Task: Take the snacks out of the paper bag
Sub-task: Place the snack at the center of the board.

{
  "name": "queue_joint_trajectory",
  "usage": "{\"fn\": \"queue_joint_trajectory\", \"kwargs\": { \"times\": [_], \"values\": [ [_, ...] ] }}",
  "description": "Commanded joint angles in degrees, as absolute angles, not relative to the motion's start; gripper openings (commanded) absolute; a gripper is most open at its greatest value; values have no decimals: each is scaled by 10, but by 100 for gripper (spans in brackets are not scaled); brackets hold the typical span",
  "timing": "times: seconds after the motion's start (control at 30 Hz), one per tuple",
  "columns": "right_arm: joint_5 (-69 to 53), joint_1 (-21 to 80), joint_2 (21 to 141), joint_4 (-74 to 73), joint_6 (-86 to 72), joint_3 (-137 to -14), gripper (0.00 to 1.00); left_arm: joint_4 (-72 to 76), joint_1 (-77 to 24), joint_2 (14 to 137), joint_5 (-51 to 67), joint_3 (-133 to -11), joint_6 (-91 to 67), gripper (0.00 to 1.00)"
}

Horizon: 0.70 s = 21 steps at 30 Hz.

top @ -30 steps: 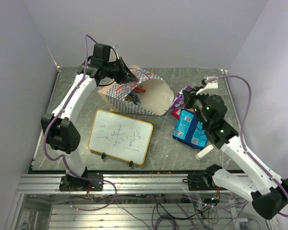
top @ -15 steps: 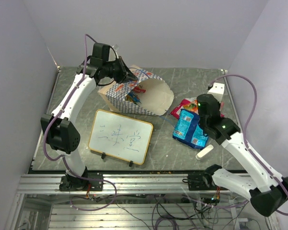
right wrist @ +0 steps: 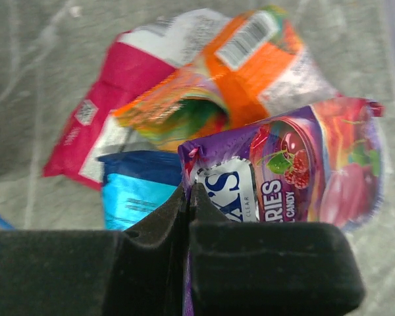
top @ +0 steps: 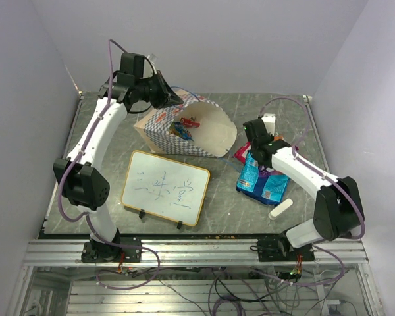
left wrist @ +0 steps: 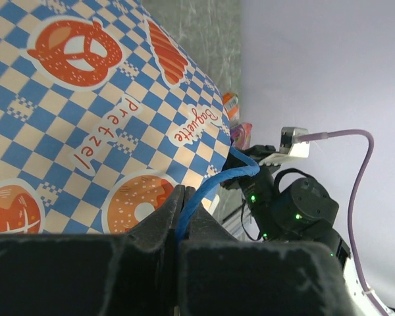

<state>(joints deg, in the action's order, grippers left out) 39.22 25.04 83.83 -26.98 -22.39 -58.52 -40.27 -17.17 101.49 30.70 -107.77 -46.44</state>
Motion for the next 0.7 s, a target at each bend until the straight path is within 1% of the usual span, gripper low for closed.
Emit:
{"fn": "queue_joint_trajectory", "kwargs": {
  "times": [0.0,0.1,0.13,0.17,0.2,0.23,0.27,0.33,0.4,0.5,0.67],
  "values": [
    [273,250,846,-169,-249,-581,0,-431,-152,1030,274,-1119,-431,7],
    [231,248,868,-139,-268,-563,1,-432,-132,1038,267,-1133,-417,7],
    [233,247,878,-143,-276,-566,6,-428,-126,1040,267,-1137,-413,7],
    [240,245,891,-153,-283,-569,23,-424,-121,1041,266,-1141,-407,7],
    [245,240,896,-169,-284,-588,37,-422,-117,1043,265,-1148,-401,7],
    [254,237,895,-183,-279,-599,46,-419,-114,1045,266,-1154,-397,7],
    [263,236,887,-189,-271,-602,53,-416,-112,1048,270,-1161,-393,7],
    [271,236,860,-177,-246,-598,61,-415,-112,1055,269,-1175,-382,7],
    [269,236,841,-173,-223,-600,65,-417,-111,1059,267,-1186,-368,7],
    [240,236,829,-166,-191,-612,68,-439,-108,1069,237,-1216,-339,7],
    [135,236,838,-126,-172,-627,72,-441,-81,1084,205,-1264,-317,7]
  ]
}}
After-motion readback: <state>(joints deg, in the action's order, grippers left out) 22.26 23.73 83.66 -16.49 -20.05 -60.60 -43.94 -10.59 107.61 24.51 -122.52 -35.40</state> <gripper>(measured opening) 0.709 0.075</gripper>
